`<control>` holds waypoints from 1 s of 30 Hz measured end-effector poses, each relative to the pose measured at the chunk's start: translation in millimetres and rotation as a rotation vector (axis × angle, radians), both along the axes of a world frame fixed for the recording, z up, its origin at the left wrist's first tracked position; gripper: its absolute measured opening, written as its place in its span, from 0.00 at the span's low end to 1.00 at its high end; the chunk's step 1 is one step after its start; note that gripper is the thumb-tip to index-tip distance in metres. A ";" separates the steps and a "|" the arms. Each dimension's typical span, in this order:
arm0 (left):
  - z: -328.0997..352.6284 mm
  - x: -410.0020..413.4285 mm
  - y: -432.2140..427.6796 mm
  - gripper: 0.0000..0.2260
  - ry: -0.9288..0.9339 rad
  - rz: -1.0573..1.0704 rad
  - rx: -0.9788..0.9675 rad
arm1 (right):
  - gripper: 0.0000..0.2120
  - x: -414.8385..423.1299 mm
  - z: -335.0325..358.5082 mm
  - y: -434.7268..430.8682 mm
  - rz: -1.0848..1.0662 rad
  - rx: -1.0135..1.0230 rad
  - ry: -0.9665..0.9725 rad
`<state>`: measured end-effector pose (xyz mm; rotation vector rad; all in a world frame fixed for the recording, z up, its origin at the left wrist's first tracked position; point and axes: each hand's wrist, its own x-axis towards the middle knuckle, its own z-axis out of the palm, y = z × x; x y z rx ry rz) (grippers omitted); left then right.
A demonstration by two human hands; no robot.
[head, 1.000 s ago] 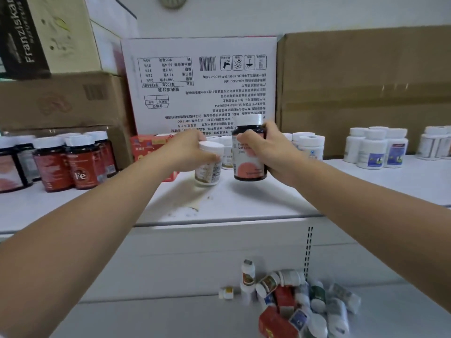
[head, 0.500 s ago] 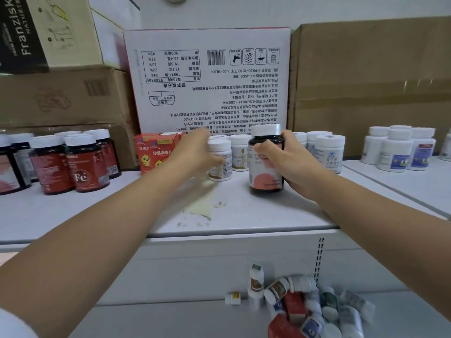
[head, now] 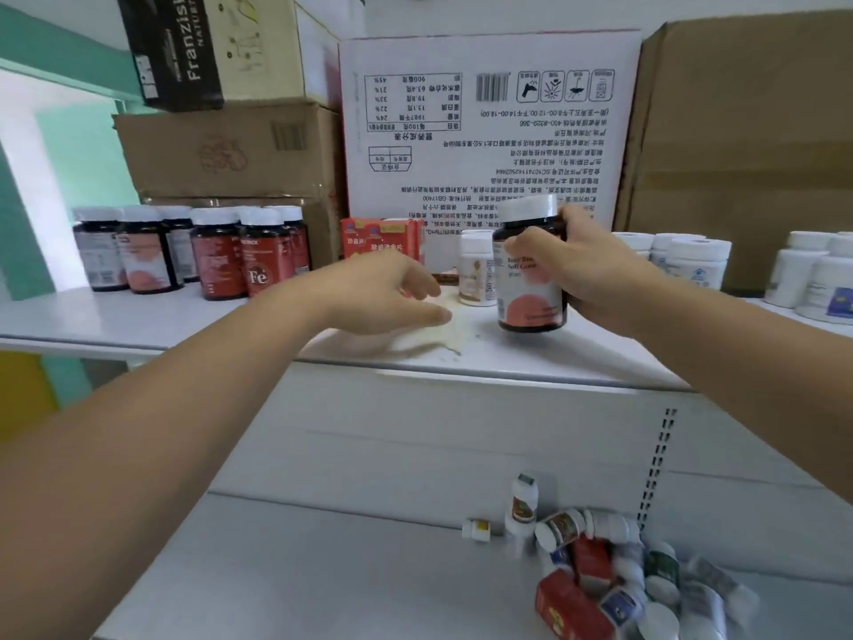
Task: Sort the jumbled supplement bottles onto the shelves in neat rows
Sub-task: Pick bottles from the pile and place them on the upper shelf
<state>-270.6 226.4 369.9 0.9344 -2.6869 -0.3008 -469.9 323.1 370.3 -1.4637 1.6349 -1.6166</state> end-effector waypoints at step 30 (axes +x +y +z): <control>-11.0 351.2 -244.0 0.27 -0.162 0.222 0.003 | 0.22 361.7 0.2 -276.9 0.246 0.044 -0.034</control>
